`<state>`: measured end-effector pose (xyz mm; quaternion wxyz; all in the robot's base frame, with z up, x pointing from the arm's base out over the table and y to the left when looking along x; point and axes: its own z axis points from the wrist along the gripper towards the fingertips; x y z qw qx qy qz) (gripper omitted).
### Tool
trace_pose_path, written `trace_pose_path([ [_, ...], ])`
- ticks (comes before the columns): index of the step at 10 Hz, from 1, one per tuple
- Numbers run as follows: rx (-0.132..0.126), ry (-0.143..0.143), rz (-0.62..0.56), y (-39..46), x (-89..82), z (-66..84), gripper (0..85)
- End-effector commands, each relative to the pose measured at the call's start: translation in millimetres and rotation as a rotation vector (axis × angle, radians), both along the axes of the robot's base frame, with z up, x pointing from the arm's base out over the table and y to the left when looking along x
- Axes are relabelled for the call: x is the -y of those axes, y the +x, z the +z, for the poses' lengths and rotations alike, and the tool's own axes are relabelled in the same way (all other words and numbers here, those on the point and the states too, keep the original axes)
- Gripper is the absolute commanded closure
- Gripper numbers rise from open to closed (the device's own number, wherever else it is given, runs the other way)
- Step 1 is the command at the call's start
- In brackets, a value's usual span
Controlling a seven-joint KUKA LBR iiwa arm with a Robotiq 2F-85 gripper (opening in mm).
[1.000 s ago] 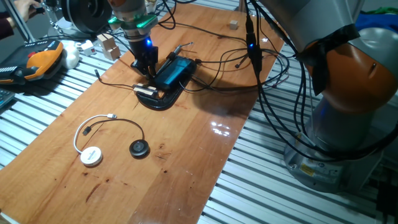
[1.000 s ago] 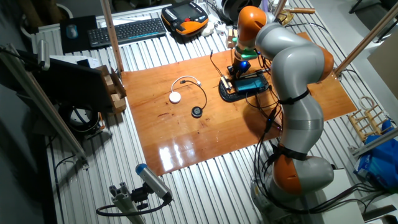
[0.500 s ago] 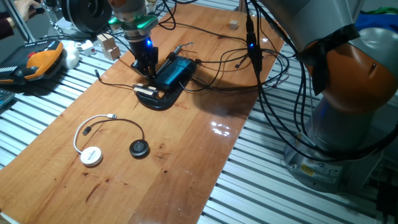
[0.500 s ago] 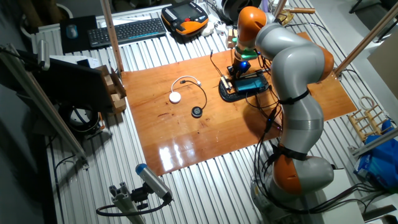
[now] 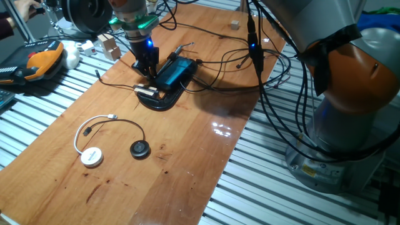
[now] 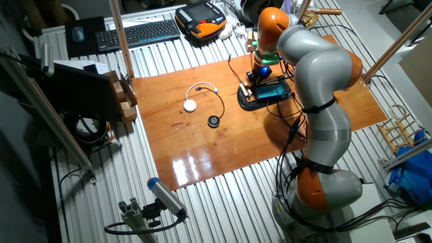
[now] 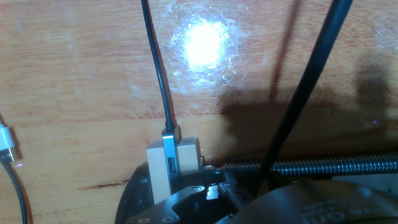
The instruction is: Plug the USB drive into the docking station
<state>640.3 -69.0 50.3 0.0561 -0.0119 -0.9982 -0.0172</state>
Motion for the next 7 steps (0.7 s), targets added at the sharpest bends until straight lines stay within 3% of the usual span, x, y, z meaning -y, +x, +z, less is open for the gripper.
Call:
trace_pose_path([
  [1,0.000,-0.001,0.002,0.0,0.0,0.0,68.0],
  [6,0.000,-0.003,0.005,-0.2,-0.1,-0.2,68.0],
  [7,0.000,-0.003,0.008,-0.2,-0.1,-0.1,85.0],
])
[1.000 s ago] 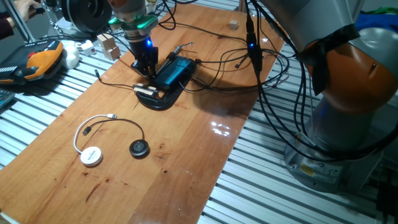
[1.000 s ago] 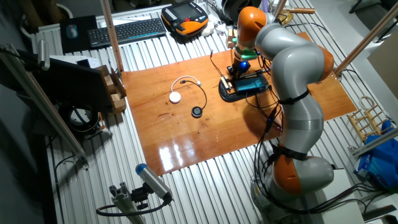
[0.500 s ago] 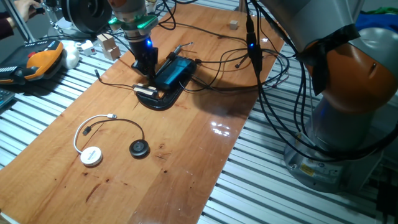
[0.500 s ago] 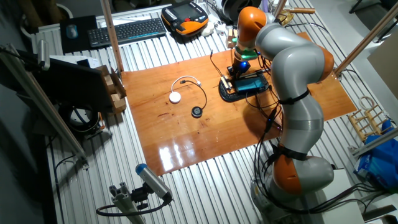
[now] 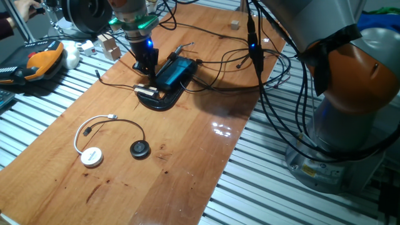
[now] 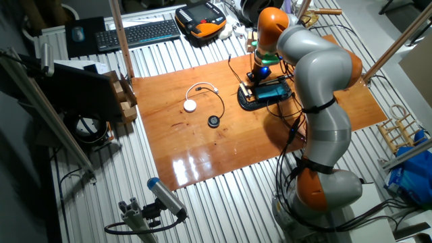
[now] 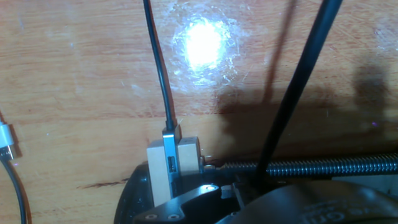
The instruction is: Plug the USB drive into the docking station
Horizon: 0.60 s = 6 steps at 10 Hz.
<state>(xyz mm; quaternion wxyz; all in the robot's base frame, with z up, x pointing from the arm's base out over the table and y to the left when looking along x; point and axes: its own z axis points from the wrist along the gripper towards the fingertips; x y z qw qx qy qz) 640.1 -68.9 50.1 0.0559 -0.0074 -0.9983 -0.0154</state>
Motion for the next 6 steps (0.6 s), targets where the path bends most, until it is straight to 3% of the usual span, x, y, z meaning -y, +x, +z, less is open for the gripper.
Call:
trace_pose_path([
  [1,0.000,0.000,0.003,-0.1,0.0,0.2,85.0],
  [6,0.018,-0.011,-0.005,-0.4,0.0,4.1,85.0],
])
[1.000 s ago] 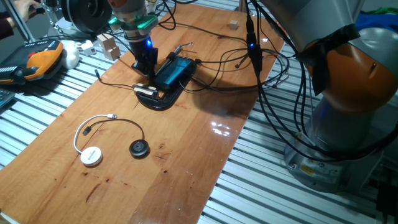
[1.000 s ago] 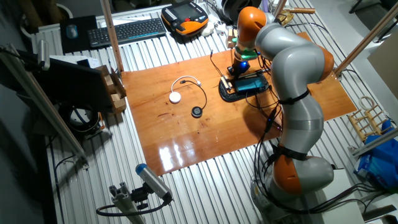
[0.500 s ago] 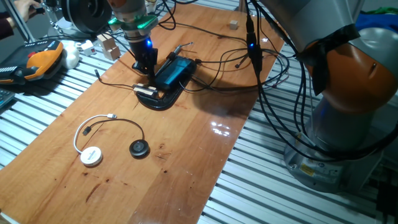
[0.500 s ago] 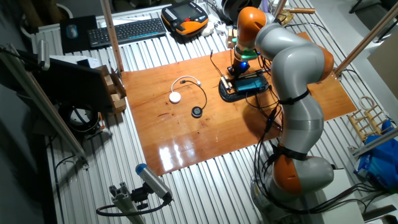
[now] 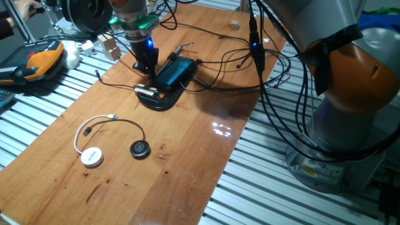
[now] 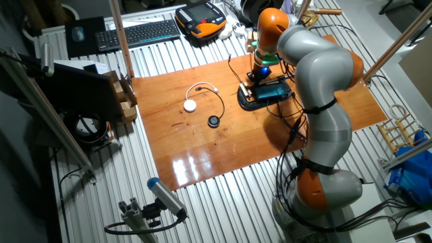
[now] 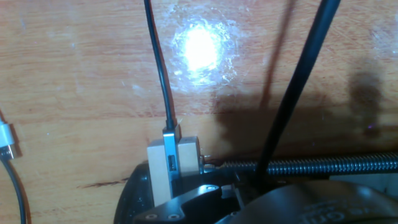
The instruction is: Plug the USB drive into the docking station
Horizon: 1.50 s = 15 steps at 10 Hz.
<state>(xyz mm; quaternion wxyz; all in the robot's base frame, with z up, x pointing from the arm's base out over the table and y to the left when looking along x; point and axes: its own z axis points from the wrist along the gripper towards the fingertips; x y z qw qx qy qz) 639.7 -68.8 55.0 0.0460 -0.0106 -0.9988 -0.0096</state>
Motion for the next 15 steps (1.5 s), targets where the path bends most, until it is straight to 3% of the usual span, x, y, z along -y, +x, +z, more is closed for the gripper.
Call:
trace_pose_path([
  [1,0.002,-0.005,0.000,0.2,0.3,2.1,85.0],
  [9,0.046,-0.003,-0.019,3.6,2.4,30.3,85.0],
  [12,0.058,-0.001,-0.032,3.3,-0.8,49.6,85.0],
  [15,0.094,0.020,-0.029,1.5,-10.5,63.6,85.0],
])
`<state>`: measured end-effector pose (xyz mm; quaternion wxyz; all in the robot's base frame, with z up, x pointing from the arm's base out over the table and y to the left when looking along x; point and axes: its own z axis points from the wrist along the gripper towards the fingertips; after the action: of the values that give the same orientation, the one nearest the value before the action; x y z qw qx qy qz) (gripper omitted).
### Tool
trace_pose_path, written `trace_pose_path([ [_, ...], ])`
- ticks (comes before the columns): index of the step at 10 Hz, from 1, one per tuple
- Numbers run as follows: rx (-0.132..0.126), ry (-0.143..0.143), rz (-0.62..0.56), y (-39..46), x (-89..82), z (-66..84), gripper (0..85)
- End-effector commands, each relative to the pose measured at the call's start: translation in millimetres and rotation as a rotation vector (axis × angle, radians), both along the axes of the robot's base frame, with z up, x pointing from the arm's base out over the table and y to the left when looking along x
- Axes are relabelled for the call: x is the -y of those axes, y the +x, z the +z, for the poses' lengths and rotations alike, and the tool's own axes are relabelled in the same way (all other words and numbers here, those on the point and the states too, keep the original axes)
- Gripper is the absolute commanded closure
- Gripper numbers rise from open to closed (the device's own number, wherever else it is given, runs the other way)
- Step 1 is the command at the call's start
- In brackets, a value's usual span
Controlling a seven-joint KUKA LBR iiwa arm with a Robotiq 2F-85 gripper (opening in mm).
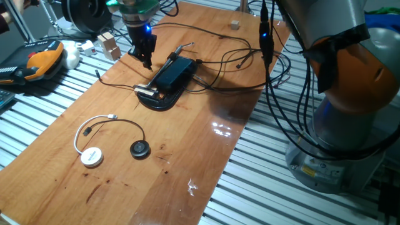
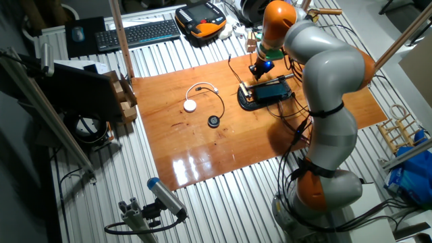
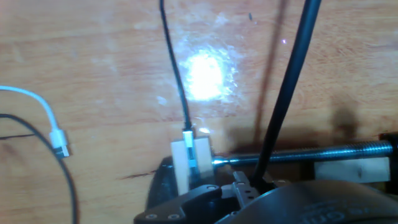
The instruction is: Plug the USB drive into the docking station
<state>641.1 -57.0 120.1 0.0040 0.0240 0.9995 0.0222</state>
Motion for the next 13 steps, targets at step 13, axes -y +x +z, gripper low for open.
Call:
trace_pose_path([
  [13,0.193,-0.043,0.045,-19.7,-49.3,28.6,85.0],
])
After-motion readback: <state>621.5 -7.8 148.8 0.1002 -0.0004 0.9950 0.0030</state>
